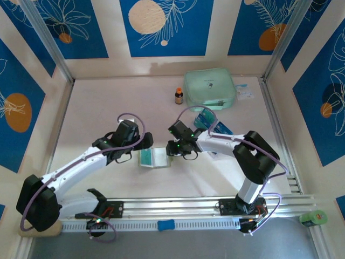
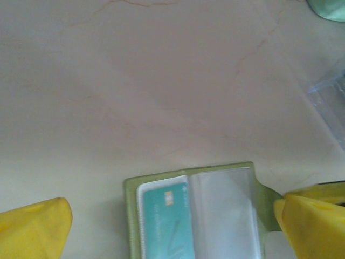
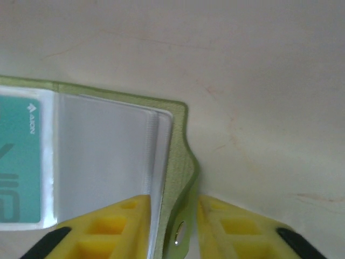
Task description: Put the credit cards into the card holder
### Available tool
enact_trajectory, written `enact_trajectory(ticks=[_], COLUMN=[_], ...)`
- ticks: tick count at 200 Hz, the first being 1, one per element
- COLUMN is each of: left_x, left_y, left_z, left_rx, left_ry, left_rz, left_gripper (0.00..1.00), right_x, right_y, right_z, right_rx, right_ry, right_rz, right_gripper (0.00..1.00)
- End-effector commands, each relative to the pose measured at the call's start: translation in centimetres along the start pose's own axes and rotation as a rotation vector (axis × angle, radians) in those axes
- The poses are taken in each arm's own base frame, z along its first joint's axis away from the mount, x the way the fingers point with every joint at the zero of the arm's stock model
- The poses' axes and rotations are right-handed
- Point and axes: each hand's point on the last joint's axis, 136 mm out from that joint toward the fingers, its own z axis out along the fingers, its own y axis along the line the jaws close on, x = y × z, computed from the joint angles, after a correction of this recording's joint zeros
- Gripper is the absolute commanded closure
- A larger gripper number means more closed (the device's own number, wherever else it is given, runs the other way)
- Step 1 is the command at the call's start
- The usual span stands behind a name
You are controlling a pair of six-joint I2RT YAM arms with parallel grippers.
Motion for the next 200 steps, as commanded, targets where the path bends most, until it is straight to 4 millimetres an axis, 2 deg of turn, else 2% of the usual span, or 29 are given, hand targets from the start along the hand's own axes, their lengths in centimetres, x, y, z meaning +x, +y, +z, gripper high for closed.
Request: enact_trajectory(ticks=[1,30,67,111,142,200], left_x=[-0.7,0.0,1.4,2.8,4.0,6.1], left_y=[-3.4,-5.7,-8.4,-10.4,-9.8,-6.7], left_z=[-0.4,0.1,0.8,2.3,3.5,5.0], left_rx=[0.097,0.146,0.215,0.277,0.261,0.190], left_ry=[-0.010,-0.002,0.005,0.009,0.027,0.029], left_rz=[-0.011,-0.014,-0.023,-0.039,-0.039,-0.020], left_gripper=[0.00,0.00,0.00,0.00,0.00,0.00], right_x=[-0.4,-0.1,0.3,0.7,0.8,0.5], right_y=[-0.9,-1.6,-2.0,-2.3,-2.9,-3.3], right_z=[-0.3,-0.8,-1.7,-1.9,-1.4,-1.2], right_rx=[-0.001,-0.031,-0.065,-0.104,-0.121,-0.146], right_ry=[-0.024,-0.032,-0.052,-0.062,-0.052,-0.054], right_rz=[0.020,0.058,0.101,0.146,0.182,0.196], right_gripper=[0.80,1.00,1.00,1.00,1.00,1.00])
